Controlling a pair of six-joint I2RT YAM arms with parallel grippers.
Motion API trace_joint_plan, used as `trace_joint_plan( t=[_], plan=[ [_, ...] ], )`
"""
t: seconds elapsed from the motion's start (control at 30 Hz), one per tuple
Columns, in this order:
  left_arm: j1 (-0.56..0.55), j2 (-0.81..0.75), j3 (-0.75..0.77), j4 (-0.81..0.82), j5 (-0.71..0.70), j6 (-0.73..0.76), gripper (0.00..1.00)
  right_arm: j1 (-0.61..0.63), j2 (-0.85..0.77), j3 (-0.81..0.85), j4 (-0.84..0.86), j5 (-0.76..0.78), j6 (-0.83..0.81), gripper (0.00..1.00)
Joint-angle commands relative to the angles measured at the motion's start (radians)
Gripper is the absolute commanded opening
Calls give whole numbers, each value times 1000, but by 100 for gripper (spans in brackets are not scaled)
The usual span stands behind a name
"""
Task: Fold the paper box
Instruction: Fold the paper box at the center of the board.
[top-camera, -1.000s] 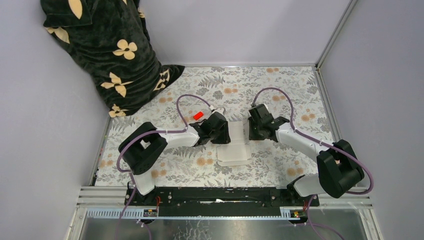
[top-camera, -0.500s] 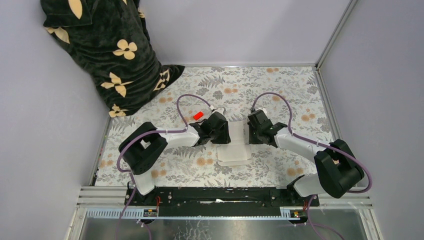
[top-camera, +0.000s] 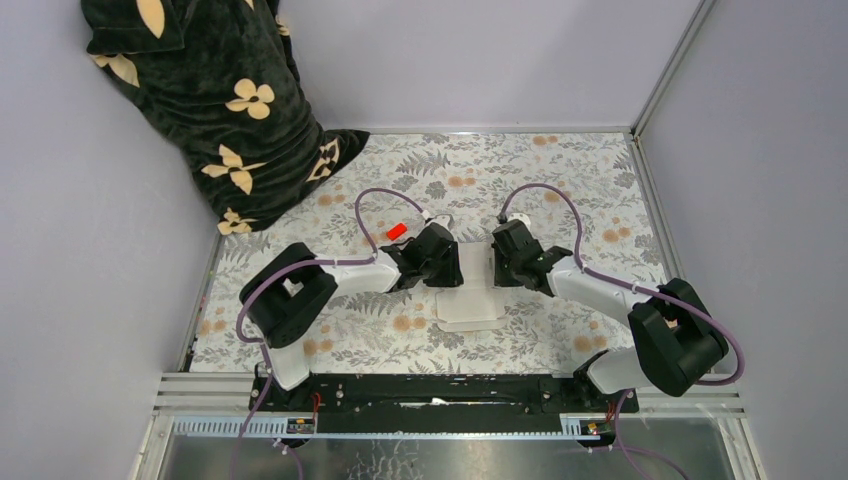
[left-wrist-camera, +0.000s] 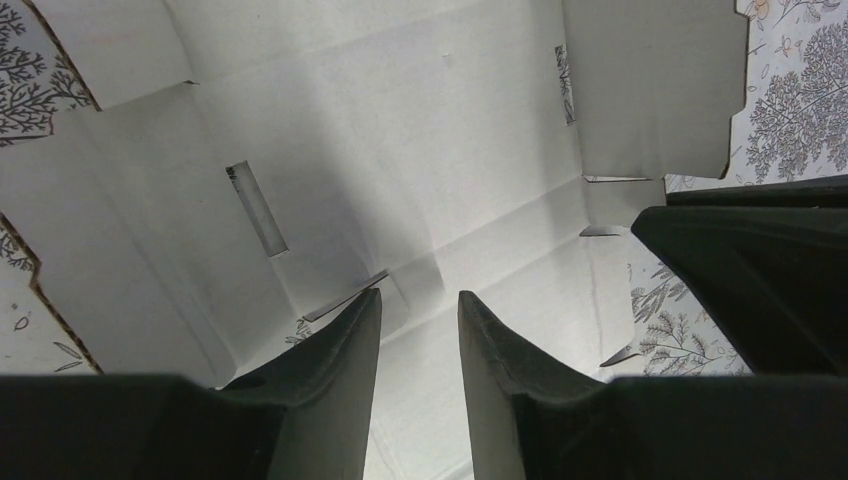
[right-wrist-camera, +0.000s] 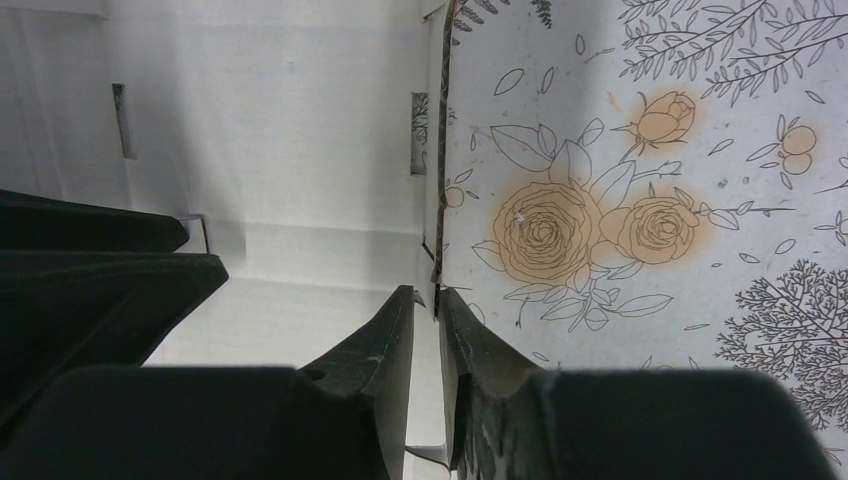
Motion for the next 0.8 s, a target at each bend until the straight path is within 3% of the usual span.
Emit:
trace_joint_plan(
  t=[0.0,0.77],
  plan=[
    [-18,103,-50,-153,13,26,42,31,1,32,30,28,8,22],
    [-24,107,-51,-147,22,26,42,97,118,87,14,52,28,21]
  ],
)
